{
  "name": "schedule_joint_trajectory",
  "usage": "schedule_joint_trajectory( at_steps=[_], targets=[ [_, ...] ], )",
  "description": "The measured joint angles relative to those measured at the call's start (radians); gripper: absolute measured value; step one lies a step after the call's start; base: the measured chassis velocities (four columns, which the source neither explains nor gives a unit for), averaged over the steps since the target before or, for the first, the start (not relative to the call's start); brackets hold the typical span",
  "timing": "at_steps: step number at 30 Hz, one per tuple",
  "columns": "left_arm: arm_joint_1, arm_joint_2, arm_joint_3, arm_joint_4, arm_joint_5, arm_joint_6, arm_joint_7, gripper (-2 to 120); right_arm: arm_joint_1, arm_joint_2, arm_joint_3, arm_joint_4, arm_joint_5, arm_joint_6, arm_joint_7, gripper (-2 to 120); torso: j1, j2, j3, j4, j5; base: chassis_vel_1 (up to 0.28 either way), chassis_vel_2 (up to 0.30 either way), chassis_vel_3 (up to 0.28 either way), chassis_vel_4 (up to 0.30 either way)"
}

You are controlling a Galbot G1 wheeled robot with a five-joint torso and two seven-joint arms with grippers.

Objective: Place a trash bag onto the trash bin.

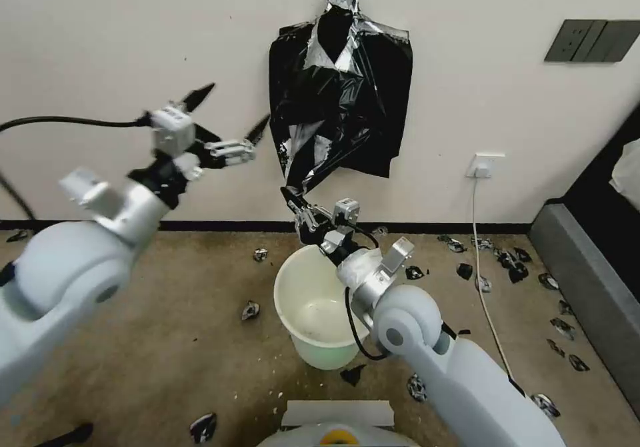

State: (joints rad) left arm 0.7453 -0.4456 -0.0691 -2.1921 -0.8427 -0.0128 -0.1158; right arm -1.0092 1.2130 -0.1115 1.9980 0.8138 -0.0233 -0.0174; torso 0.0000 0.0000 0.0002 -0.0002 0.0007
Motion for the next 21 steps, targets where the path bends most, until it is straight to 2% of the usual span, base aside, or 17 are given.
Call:
schedule_joint_trajectory(
  at_steps=[1,2,4,5,6,8,9,13,14,21],
  targets=[
    [-0.048,0.0,0.05,0.014,0.01,0.008,-0.001,100,0.001,0.001,0.0,-0.001,0.0,0.0,0.0,0,0.0,0.0,0.0,0.0001,-0.0005,0.0,0.0,0.0,0.0],
    [-0.048,0.0,0.05,0.014,0.01,0.008,-0.001,100,0.001,0.001,0.0,-0.001,0.0,0.0,0.0,0,0.0,0.0,0.0,0.0001,-0.0005,0.0,0.0,0.0,0.0],
    [-0.134,0.0,0.142,0.04,0.031,0.019,-0.001,100,0.002,0.001,0.0,-0.002,0.0,0.0,0.0,0,0.0,0.0,0.0,0.0001,-0.001,0.0,0.0,0.0,0.0],
    [-0.207,-0.001,0.218,0.059,0.046,0.028,-0.001,100,0.002,0.002,0.0,-0.003,0.0,-0.001,-0.001,0,0.0,0.0,0.0,0.0001,-0.0007,0.0,0.0,0.0,0.0],
    [-0.207,-0.001,0.218,0.059,0.046,0.028,-0.001,100,0.002,0.002,0.0,-0.003,0.0,-0.001,-0.001,0,0.0,0.0,0.0,0.0001,-0.0007,0.0,0.0,0.0,0.0],
    [-0.324,-0.001,0.317,0.082,0.07,0.059,0.0,100,0.0,0.004,0.002,-0.003,0.0,-0.001,-0.001,0,0.0,0.0,0.0,0.0001,-0.0007,0.0,0.0,0.0,0.0],
    [-0.324,-0.001,0.317,0.082,0.07,0.059,0.0,100,0.0,0.004,0.002,-0.003,0.0,-0.001,-0.001,0,0.0,0.0,0.0,0.0001,-0.0007,0.0,0.0,0.0,0.0],
    [-0.448,-0.001,0.421,0.108,0.094,0.075,0.003,100,-0.002,0.003,0.005,-0.001,0.0,-0.001,-0.003,0,0.0,0.0,0.0,0.0003,-0.0009,0.0,0.0,0.0,0.0],
    [-0.448,-0.001,0.421,0.108,0.094,0.075,0.003,100,-0.002,0.003,0.005,-0.001,0.0,-0.001,-0.003,0,0.0,0.0,0.0,0.0003,-0.0009,0.0,0.0,0.0,0.0],
    [-0.559,-0.001,0.556,0.127,0.094,0.111,0.019,100,-0.003,0.005,0.007,0.004,0.0,-0.001,-0.005,0,0.0,0.0,0.0,0.0003,-0.0007,0.0,0.0,0.0,0.0]
  ],
)
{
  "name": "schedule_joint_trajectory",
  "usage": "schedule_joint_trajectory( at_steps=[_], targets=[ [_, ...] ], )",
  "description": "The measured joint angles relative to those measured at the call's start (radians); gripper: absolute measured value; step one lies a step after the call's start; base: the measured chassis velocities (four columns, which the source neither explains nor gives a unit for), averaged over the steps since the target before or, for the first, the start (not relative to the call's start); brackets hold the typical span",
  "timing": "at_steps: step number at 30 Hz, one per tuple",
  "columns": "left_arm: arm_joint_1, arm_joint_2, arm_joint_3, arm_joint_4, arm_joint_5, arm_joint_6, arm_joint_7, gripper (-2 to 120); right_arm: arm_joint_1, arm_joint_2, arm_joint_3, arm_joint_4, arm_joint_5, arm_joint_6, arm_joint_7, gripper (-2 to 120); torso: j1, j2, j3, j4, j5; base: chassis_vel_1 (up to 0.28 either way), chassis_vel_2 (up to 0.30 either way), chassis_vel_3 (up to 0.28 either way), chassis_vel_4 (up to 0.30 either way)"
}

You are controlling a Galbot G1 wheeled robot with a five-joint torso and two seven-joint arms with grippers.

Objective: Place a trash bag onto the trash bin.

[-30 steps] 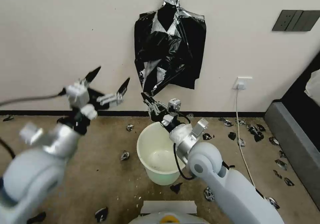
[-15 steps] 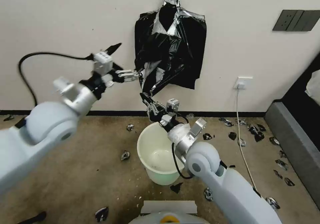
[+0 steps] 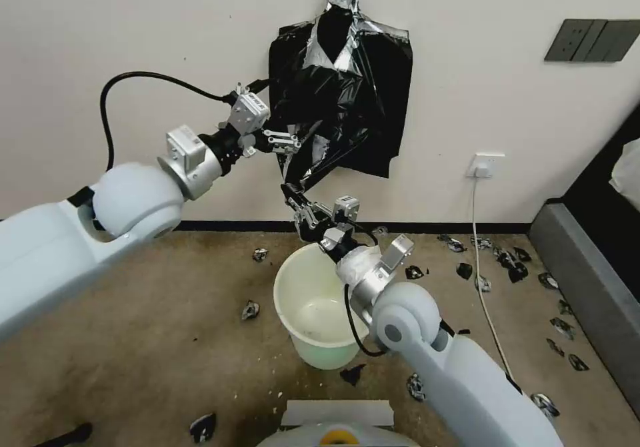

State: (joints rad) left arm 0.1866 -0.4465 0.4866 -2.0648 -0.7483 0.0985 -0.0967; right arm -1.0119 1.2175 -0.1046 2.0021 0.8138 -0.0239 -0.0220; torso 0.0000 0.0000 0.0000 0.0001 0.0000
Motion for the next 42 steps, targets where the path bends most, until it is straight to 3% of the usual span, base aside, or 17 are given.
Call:
schedule_joint_trajectory(
  at_steps=[13,23,28,34,36,42],
  targets=[
    [-0.181,-0.032,0.165,0.053,0.07,0.048,0.008,100,-0.027,-0.009,0.031,0.02,0.002,0.001,-0.008,0,0.0,0.0,0.0,-0.0004,0.0002,0.0,0.0,0.0,0.0],
    [-0.244,-0.04,0.207,0.063,0.09,0.086,-0.007,95,-0.031,-0.008,0.031,0.027,0.003,0.002,-0.009,0,0.0,0.0,0.0,-0.0001,0.0,0.0,0.0,0.0,0.0],
    [-0.245,-0.02,0.202,0.057,0.126,0.112,-0.008,77,-0.03,-0.011,0.031,0.031,0.004,0.002,-0.009,0,0.0,0.0,0.0,-0.0001,0.0001,0.0,0.0,0.0,0.0],
    [-0.241,0.0,0.196,0.033,0.095,0.162,0.001,52,-0.02,-0.007,0.029,0.031,0.006,0.002,-0.007,0,0.0,0.0,0.0,0.0,0.0,0.0,0.0,0.0,0.0],
    [-0.242,-0.002,0.195,0.033,0.09,0.175,-0.001,48,-0.018,-0.007,0.029,0.031,0.006,0.003,-0.006,0,0.0,0.0,0.0,0.0,0.0,0.0,0.0,0.0,0.0],
    [-0.246,-0.017,0.183,0.052,0.055,0.253,-0.06,23,-0.018,-0.007,0.031,0.032,0.008,0.003,-0.004,0,0.0,0.0,0.0,-0.0001,0.0,0.0,0.0,0.0,0.0]
  ],
)
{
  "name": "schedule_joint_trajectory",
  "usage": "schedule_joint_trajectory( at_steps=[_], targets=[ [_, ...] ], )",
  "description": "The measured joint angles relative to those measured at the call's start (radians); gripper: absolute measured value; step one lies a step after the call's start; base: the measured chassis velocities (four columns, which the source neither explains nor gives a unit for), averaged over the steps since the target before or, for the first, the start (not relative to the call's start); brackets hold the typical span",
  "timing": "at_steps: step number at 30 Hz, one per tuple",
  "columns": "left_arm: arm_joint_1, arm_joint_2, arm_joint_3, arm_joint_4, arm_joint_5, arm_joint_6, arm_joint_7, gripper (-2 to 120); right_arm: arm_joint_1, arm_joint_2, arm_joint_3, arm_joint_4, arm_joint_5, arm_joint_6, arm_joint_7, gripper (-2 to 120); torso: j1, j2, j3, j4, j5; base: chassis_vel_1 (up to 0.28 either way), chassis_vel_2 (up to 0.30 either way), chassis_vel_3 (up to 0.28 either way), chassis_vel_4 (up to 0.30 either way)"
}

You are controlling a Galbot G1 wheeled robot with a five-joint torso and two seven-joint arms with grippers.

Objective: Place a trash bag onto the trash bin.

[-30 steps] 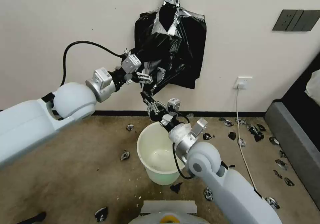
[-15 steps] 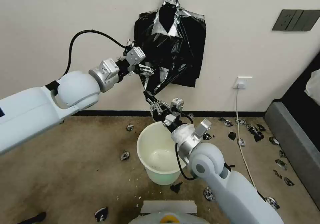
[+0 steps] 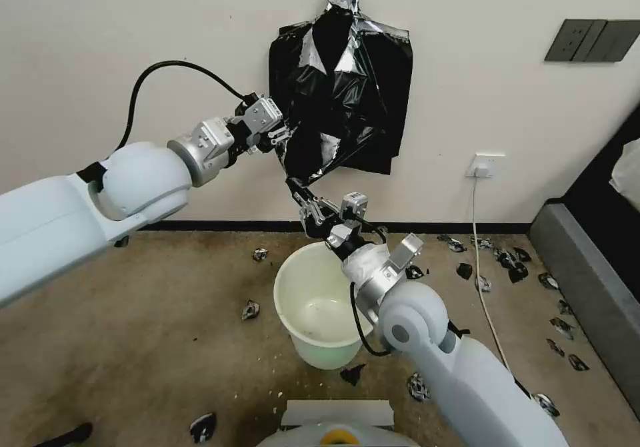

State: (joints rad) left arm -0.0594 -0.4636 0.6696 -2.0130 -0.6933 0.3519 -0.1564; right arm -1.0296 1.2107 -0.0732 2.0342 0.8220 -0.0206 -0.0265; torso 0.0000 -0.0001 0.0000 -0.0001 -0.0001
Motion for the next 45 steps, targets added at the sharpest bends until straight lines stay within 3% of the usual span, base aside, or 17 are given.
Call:
schedule_joint_trajectory(
  at_steps=[7,11,16,18,22,24,28,30,32,34,37,43,45],
  targets=[
    [0.026,-0.017,-0.034,0.009,-0.102,0.059,-0.095,1,0.002,-0.004,0.004,0.002,0.013,0.001,0.001,0,0.0,0.0,0.0,0.0,0.0001,0.0,0.0,0.0,0.0],
    [0.071,-0.028,-0.074,0.016,-0.178,0.05,-0.154,0,0.003,-0.002,0.005,0.003,0.018,0.001,0.002,0,0.0,0.0,0.0,0.0,0.0001,0.0,0.0,0.0,0.0],
    [0.143,-0.041,-0.137,0.016,-0.263,-0.018,-0.202,0,0.0,-0.003,0.008,0.011,0.008,0.001,0.005,0,0.0,0.0,0.0,0.0001,0.0,0.0,0.0,0.0,0.0],
    [0.197,-0.051,-0.197,0.016,-0.331,-0.095,-0.223,0,-0.002,-0.008,0.012,0.03,-0.009,0.001,0.019,0,0.0,0.0,0.0,0.0,-0.0001,0.0,0.0,0.0,0.0],
    [0.262,-0.052,-0.275,-0.002,-0.406,-0.18,-0.227,0,-0.006,-0.02,0.031,0.067,-0.035,-0.011,0.05,0,0.0,0.0,0.0,0.0001,0.0001,0.0,0.0,0.0,0.0],
    [0.273,-0.051,-0.287,-0.006,-0.412,-0.187,-0.226,0,-0.007,-0.025,0.037,0.076,-0.043,-0.016,0.059,0,0.0,0.0,0.0,0.0001,0.0,0.0,0.0,0.0,0.0],
    [0.314,-0.048,-0.332,-0.016,-0.416,-0.206,-0.223,0,-0.022,-0.051,0.068,0.12,-0.108,-0.05,0.095,10,0.0,0.0,0.0,0.0002,0.0001,0.0,0.0,0.0,0.0],
    [0.335,-0.05,-0.356,-0.02,-0.419,-0.218,-0.221,0,-0.056,-0.086,0.102,0.164,-0.173,-0.093,0.111,22,0.0,0.0,0.0,0.0001,0.0003,0.0,0.0,0.0,0.0],
    [0.34,-0.05,-0.36,-0.021,-0.42,-0.221,-0.22,0,-0.066,-0.097,0.113,0.174,-0.188,-0.104,0.114,24,0.0,0.0,0.0,0.0001,0.0003,0.0,0.0,0.0,0.0],
    [0.356,-0.052,-0.375,-0.027,-0.423,-0.229,-0.217,0,-0.117,-0.148,0.163,0.218,-0.251,-0.135,0.133,37,0.0,0.0,0.0,-0.0002,0.0003,0.0,0.0,0.0,0.0],
    [0.36,-0.054,-0.377,-0.03,-0.423,-0.23,-0.215,0,-0.121,-0.18,0.187,0.243,-0.279,-0.158,0.169,45,0.0,0.0,0.0,-0.0003,0.0002,0.0,0.0,0.0,0.0],
    [0.355,-0.06,-0.377,-0.03,-0.425,-0.231,-0.214,0,0.004,-0.234,0.172,0.243,-0.333,-0.234,0.263,67,0.0,0.0,0.0,-0.0001,0.0,0.0,0.0,0.0,0.0],
    [0.35,-0.058,-0.376,-0.036,-0.429,-0.231,-0.214,0,0.091,-0.262,0.124,0.232,-0.345,-0.28,0.295,75,0.0,0.0,0.0,0.0,0.0,0.0,0.0,0.0,0.0]
  ],
)
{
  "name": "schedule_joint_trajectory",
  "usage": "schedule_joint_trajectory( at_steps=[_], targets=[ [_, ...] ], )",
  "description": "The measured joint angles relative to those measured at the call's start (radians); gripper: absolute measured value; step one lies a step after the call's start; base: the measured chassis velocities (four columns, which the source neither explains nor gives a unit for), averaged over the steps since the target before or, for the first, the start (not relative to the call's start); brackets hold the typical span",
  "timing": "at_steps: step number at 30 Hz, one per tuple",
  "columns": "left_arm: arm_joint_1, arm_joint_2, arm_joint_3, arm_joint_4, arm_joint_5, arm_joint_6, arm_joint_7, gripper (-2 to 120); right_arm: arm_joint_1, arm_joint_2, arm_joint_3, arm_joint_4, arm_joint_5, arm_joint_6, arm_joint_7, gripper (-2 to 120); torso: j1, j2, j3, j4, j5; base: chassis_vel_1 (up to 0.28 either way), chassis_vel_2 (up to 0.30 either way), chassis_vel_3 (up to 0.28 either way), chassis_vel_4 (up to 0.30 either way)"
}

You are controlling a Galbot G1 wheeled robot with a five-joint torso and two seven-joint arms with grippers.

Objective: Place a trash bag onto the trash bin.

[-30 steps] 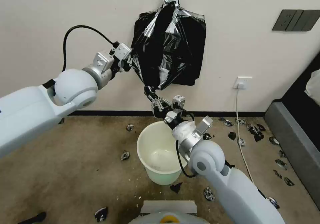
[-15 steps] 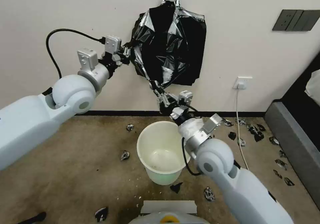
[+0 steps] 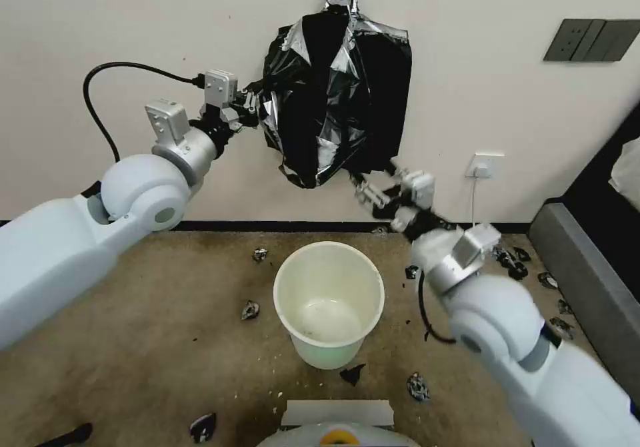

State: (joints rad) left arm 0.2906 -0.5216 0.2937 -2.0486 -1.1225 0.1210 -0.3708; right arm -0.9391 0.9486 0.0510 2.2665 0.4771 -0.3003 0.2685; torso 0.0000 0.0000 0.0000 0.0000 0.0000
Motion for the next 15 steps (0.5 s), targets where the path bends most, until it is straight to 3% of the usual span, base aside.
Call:
schedule_joint_trajectory(
  at_steps=[7,15],
  targets=[
    [-0.002,0.006,0.001,-0.016,-0.006,0.001,-0.001,0,0.218,-0.042,-0.174,-0.013,0.009,-0.128,0.053,99,0.0,0.0,0.0,0.0,0.0001,0.0,0.0,0.0,0.0],
    [0.057,0.036,-0.062,-0.045,-0.007,0.003,-0.001,0,0.424,-0.034,-0.326,-0.067,0.004,-0.247,0.105,99,0.0,0.0,0.0,0.0004,-0.0003,0.0,0.0,0.0,0.0]
  ],
)
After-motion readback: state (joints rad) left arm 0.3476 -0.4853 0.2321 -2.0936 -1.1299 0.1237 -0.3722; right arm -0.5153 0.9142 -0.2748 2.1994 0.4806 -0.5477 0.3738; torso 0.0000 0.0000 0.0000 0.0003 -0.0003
